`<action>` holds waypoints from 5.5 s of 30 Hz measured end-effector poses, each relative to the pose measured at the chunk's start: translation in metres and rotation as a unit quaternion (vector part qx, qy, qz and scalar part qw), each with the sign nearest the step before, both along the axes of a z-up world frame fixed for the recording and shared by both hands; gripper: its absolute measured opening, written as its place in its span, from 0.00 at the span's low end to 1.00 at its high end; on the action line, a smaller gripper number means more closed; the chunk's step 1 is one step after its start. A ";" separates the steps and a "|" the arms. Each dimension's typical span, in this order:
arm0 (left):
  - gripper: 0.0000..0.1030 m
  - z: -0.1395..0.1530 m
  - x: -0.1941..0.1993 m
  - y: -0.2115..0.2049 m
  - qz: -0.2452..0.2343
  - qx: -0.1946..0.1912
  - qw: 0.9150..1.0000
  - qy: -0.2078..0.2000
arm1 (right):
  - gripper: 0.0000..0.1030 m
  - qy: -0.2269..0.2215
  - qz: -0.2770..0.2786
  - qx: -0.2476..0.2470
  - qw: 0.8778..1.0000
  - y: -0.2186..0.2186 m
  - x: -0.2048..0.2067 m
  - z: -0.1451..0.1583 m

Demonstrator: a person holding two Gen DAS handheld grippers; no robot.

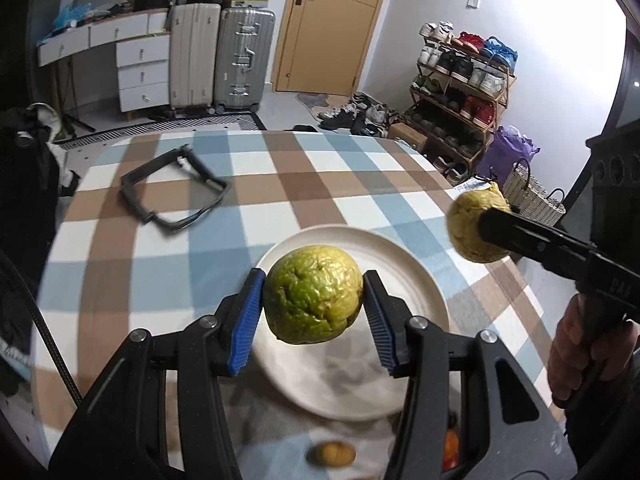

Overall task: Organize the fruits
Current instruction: 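Carry both pomelos onto the cream plate and open both tools, then move both tools back toward the oranges beside the plate, then grasp an orange with the left tool while the right tool grasps another orange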

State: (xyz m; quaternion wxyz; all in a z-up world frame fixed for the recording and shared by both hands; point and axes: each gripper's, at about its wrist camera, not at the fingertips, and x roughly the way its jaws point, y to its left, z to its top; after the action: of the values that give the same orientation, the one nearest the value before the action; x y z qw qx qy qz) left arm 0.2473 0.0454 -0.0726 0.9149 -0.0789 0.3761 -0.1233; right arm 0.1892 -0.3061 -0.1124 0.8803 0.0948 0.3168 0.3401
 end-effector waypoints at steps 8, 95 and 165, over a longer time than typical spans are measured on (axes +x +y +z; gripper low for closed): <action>0.45 -0.022 0.060 -0.011 -0.012 -0.009 1.000 0.027 | 0.45 0.036 0.000 0.014 0.999 0.007 0.056 -0.019; 0.99 -0.046 -0.212 -0.040 0.012 0.046 0.998 0.036 | 1.00 -0.088 -0.132 -0.089 0.983 -0.033 -0.231 -0.057; 0.36 -0.051 -0.184 0.035 -0.042 -0.101 0.993 0.044 | 0.79 -0.024 -0.039 -0.185 0.982 0.053 -0.153 -0.091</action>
State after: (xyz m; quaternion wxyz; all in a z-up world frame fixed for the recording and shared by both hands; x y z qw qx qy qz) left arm 0.0633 0.0800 -0.1232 0.8789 -0.1607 0.4044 -0.1952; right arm 0.0365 -0.2532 -0.2036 0.9026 -0.0654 0.3494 0.2429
